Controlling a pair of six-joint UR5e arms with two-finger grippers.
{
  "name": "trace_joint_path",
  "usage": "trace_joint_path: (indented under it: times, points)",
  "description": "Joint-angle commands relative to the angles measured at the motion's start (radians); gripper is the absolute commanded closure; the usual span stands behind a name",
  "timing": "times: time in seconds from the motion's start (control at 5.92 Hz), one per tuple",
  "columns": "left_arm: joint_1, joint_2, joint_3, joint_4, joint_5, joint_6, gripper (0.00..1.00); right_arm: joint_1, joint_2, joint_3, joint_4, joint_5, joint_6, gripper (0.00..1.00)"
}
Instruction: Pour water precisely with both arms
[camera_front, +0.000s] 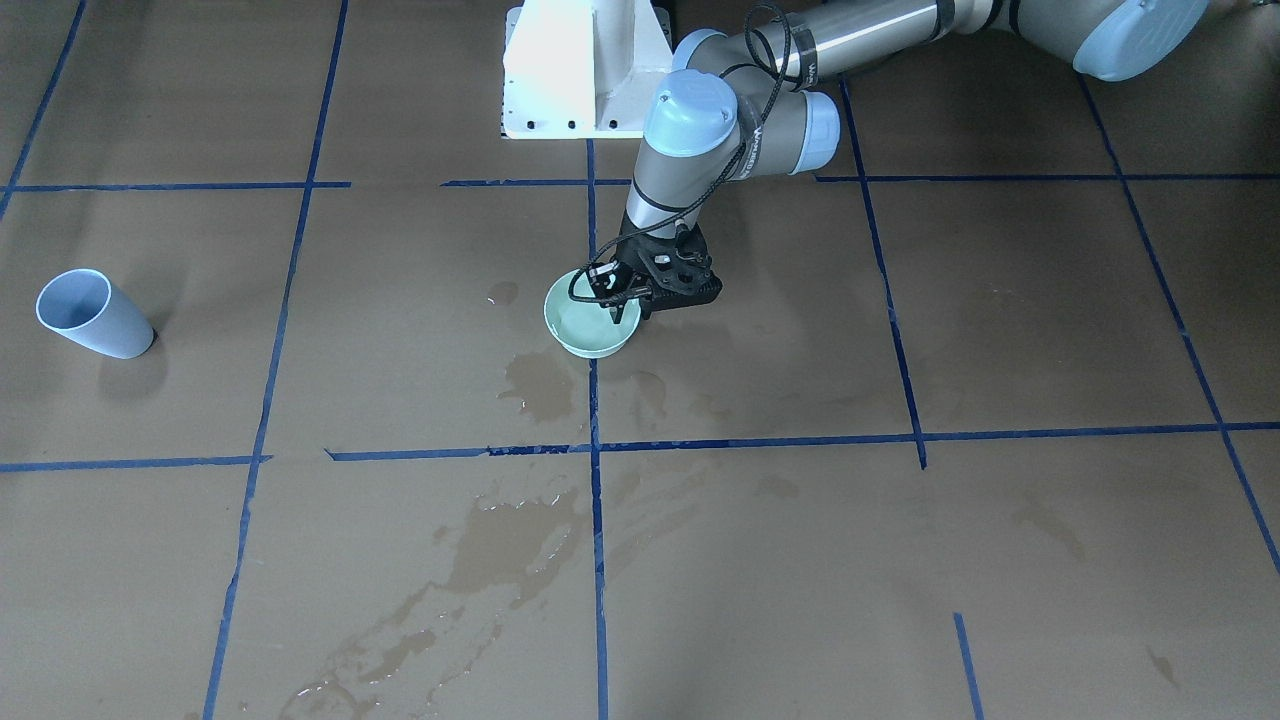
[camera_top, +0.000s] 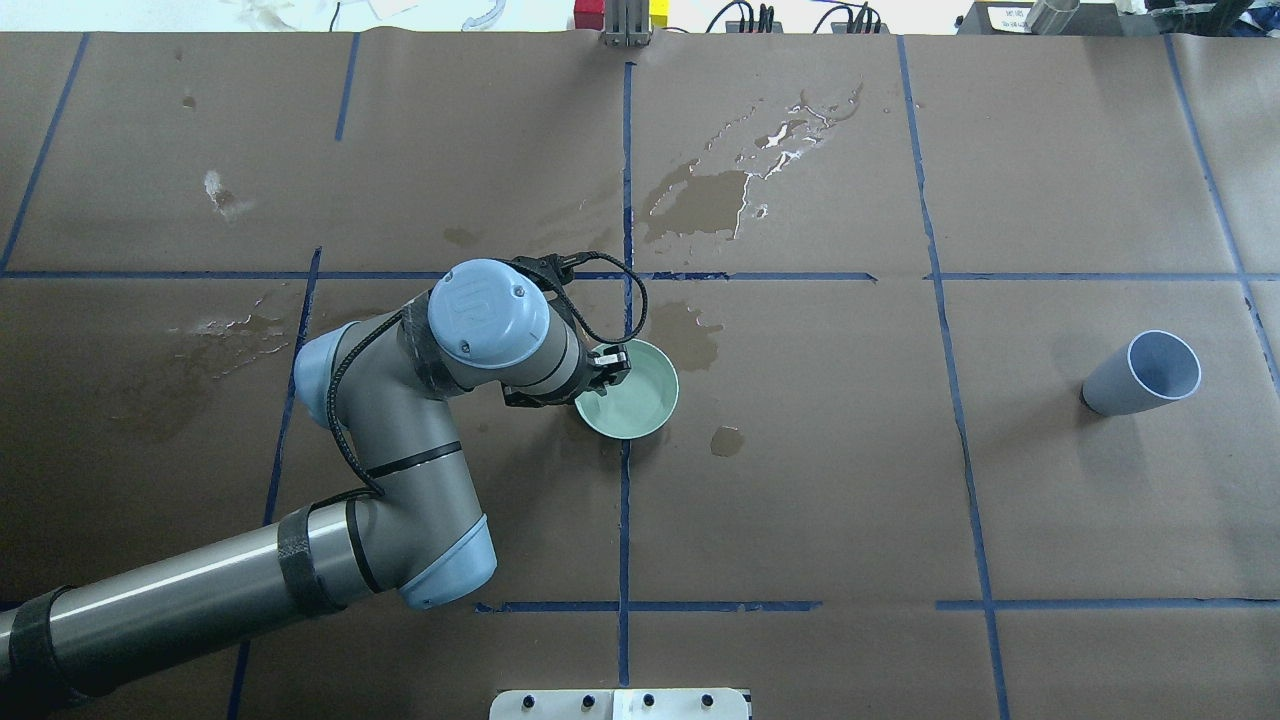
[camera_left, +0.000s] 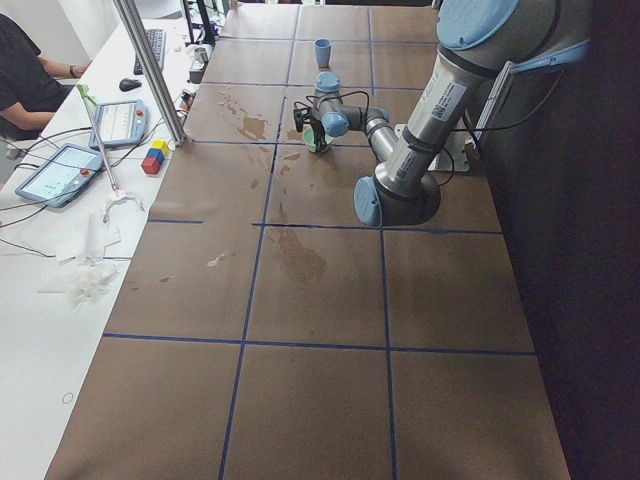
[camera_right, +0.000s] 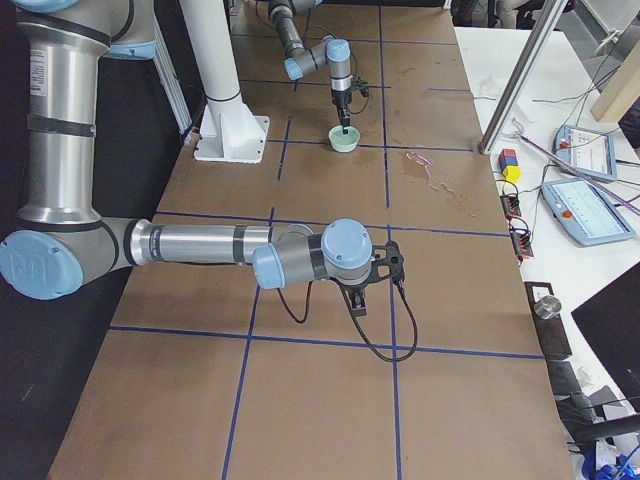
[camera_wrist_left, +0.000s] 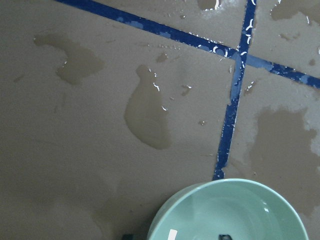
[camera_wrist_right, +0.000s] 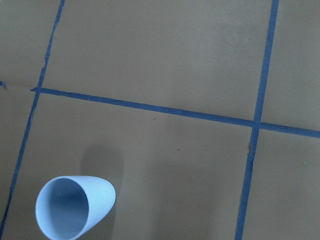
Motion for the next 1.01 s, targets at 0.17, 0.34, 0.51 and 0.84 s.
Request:
trace_joint_path:
  times: [0.17, 0.34, 0.51, 0.84]
  points:
    - [0.001, 0.012, -0.006, 0.000, 0.000, 0.002, 0.89, 0.005, 0.012, 0.001, -0.001, 0.000, 0.000, 0.00]
    - [0.000, 0.014, -0.008, -0.001, 0.000, 0.000, 0.94, 0.010, 0.024, 0.002, -0.002, 0.002, 0.000, 0.00]
    - [-0.003, 0.014, -0.018, -0.001, 0.000, 0.002, 0.96, 0.013, 0.026, 0.002, -0.002, 0.003, 0.000, 0.00]
    - [-0.008, 0.090, -0.116, -0.004, 0.002, 0.002, 0.99, 0.015, 0.026, 0.016, -0.002, 0.006, 0.000, 0.00]
